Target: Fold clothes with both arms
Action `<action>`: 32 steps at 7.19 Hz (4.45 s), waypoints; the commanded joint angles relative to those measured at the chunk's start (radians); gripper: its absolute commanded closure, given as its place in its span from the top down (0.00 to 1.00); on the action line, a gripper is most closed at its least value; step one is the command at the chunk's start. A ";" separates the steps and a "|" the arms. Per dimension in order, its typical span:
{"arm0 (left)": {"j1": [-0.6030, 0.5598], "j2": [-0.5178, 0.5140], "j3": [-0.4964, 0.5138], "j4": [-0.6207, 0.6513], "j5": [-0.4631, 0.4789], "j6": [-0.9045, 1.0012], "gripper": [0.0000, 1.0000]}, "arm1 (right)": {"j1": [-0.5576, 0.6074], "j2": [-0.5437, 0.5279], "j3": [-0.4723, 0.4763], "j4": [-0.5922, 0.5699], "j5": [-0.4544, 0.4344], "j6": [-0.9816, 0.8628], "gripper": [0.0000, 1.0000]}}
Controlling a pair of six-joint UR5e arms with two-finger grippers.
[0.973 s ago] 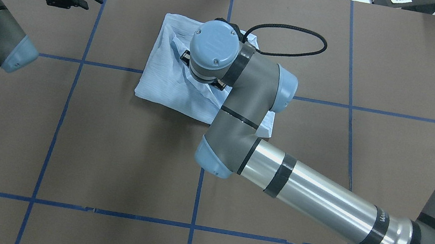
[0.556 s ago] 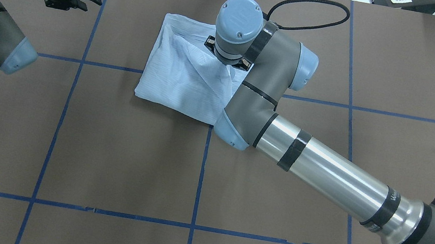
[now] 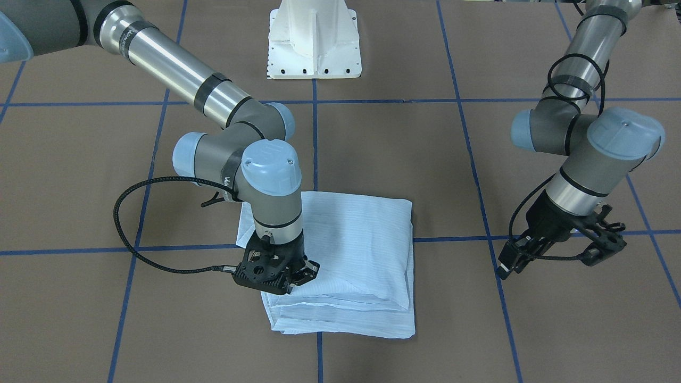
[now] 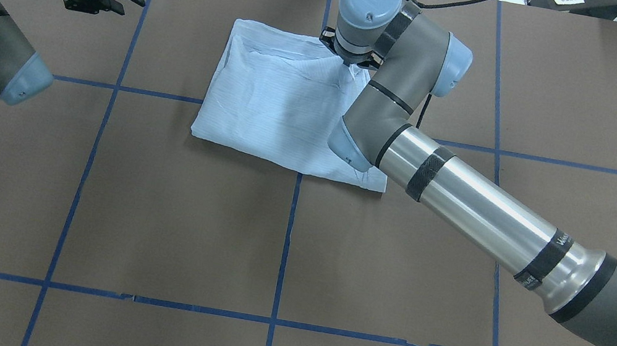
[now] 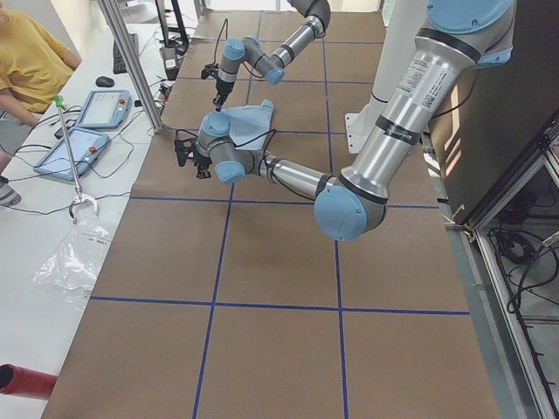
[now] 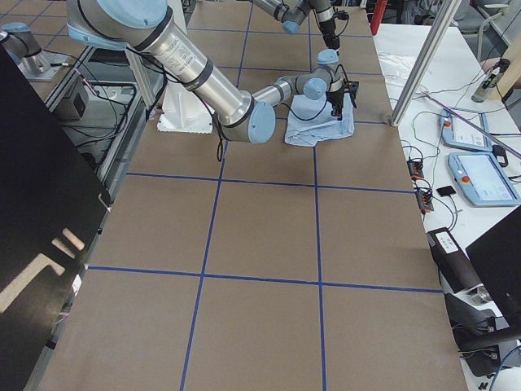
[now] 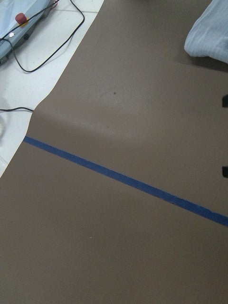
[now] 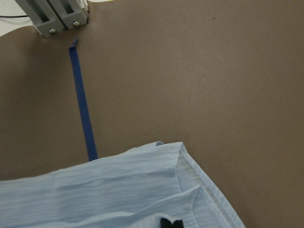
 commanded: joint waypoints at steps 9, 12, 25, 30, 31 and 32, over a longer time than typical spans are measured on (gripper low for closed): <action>-0.006 0.080 -0.069 0.006 -0.014 0.200 0.51 | 0.125 -0.131 0.073 0.030 0.199 -0.105 1.00; -0.168 0.225 -0.101 0.008 -0.165 0.725 0.53 | 0.288 -0.389 0.312 0.000 0.436 -0.199 1.00; -0.408 0.698 -0.281 0.025 -0.259 1.283 1.00 | 0.790 -1.108 0.861 -0.553 0.554 -1.542 1.00; -0.467 0.755 -0.381 0.152 -0.316 1.291 1.00 | 0.789 -1.096 0.799 -0.547 0.562 -1.525 1.00; -0.478 0.777 -0.379 0.149 -0.313 1.289 1.00 | 0.789 -1.090 0.799 -0.548 0.579 -1.525 1.00; -0.480 0.775 -0.381 0.146 -0.317 1.285 1.00 | 0.790 -1.093 0.799 -0.547 0.601 -1.530 1.00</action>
